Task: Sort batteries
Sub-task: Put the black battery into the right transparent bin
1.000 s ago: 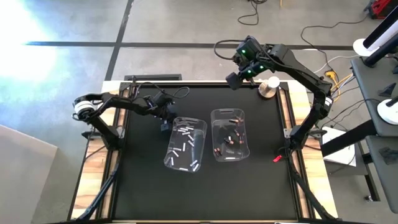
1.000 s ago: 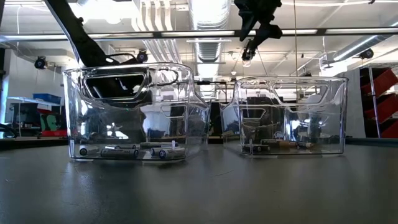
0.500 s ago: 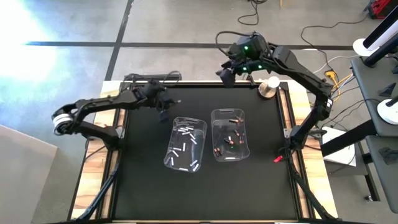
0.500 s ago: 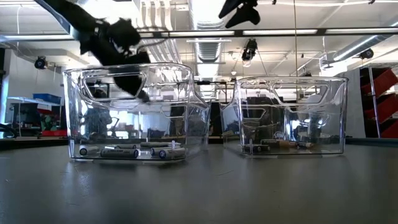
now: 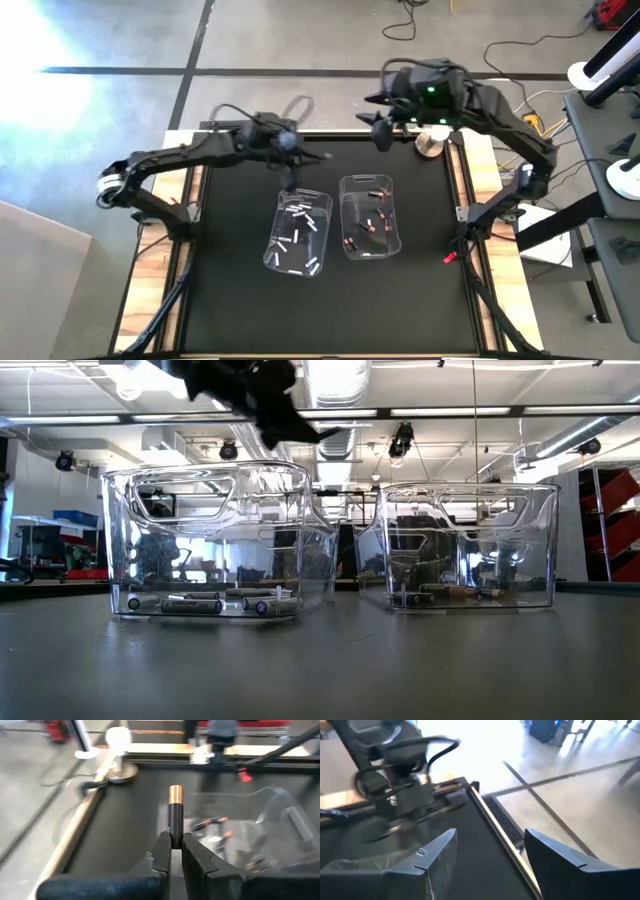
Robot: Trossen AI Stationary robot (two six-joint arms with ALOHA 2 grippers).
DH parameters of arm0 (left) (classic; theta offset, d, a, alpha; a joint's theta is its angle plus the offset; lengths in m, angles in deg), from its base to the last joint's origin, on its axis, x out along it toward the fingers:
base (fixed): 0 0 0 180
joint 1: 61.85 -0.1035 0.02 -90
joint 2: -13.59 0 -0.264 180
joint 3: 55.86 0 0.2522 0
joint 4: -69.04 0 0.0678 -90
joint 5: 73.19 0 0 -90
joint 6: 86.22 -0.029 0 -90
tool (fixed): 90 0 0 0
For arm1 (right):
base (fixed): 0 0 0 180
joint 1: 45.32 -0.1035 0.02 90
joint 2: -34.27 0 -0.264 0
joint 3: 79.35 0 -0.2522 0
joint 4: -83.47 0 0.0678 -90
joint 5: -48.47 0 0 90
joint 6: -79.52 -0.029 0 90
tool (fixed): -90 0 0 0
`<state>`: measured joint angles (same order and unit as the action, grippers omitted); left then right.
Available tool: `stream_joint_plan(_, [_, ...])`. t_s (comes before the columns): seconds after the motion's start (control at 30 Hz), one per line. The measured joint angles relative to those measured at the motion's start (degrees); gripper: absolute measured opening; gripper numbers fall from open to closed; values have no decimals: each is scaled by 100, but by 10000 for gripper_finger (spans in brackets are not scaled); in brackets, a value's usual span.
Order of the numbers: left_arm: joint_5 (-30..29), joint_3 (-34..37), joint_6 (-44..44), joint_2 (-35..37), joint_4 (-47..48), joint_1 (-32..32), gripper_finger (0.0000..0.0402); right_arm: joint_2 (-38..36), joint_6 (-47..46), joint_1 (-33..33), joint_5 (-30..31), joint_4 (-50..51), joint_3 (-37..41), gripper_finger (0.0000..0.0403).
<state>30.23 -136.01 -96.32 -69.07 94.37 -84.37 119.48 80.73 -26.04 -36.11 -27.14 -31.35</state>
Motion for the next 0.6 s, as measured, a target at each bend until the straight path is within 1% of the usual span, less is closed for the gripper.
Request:
stream_joint_plan(0.17, [-46,-1015,408,-1089,59,697,7,-229,16,-4,124,764,40,224])
stream_joint_plan(0.23, [-59,-1473,642,-1557,165,843,7,-341,-6,-18,209,1216,40,224])
stream_joint_plan(0.33, [-76,-2105,1018,-2177,468,903,7,-512,-25,-121,235,2016,40,224])
stream_joint_plan(0.43, [-119,-2655,1108,-2656,996,948,6,-692,-110,-327,230,2496,75,224])
stream_joint_plan(0.6, [-196,-3546,1034,-3425,1981,1101,6,-1032,-218,-680,220,2589,187,224])
